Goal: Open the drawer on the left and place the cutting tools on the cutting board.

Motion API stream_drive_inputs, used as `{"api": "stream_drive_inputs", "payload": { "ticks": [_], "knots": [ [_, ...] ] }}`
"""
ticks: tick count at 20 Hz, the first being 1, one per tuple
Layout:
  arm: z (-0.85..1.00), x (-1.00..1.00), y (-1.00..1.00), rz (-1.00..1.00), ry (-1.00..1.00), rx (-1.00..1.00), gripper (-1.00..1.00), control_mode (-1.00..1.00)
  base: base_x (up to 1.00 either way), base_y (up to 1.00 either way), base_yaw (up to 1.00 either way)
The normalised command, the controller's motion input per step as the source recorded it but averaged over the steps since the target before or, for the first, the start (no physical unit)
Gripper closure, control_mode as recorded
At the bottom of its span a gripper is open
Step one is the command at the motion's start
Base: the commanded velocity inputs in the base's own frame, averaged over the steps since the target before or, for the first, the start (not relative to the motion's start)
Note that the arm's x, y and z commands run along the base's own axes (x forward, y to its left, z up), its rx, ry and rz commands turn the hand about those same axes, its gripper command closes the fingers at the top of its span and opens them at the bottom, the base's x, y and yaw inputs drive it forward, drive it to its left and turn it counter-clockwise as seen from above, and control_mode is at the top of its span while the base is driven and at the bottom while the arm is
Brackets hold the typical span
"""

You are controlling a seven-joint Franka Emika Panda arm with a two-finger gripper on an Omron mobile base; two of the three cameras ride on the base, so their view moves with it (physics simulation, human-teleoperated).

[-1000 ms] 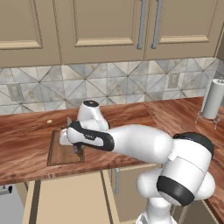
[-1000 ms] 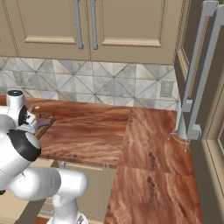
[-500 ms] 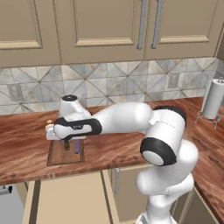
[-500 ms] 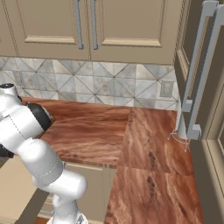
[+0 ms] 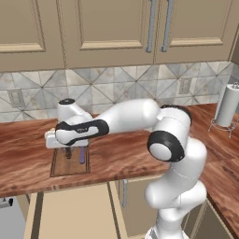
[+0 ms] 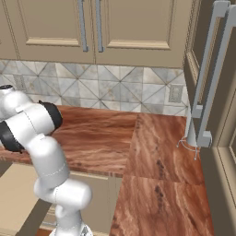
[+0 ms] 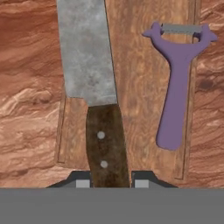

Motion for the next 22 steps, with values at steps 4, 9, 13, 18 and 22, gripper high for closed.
{"api": "stream_drive_inputs", "payload": {
  "ticks": [4, 9, 13, 18, 22],
  "knots": [
    [-0.33, 0.00, 0.00, 0.00, 0.00, -0.03, 1.00, -1.00, 0.00, 0.00, 0.00],
    [-0.30, 0.05, 0.00, 0.00, 0.00, -0.03, 1.00, -1.00, 0.00, 0.00, 0.00],
    [-0.27, 0.09, 0.00, 0.00, 0.00, -0.03, 1.00, -1.00, 0.00, 0.00, 0.00],
    [-0.27, 0.11, 0.00, 0.00, -0.01, -0.03, 1.00, -1.00, 0.00, 0.00, 0.00],
    [-0.20, 0.05, 0.00, 0.00, -0.02, -0.03, 1.00, -1.00, 0.00, 0.00, 0.00]
  ]
}}
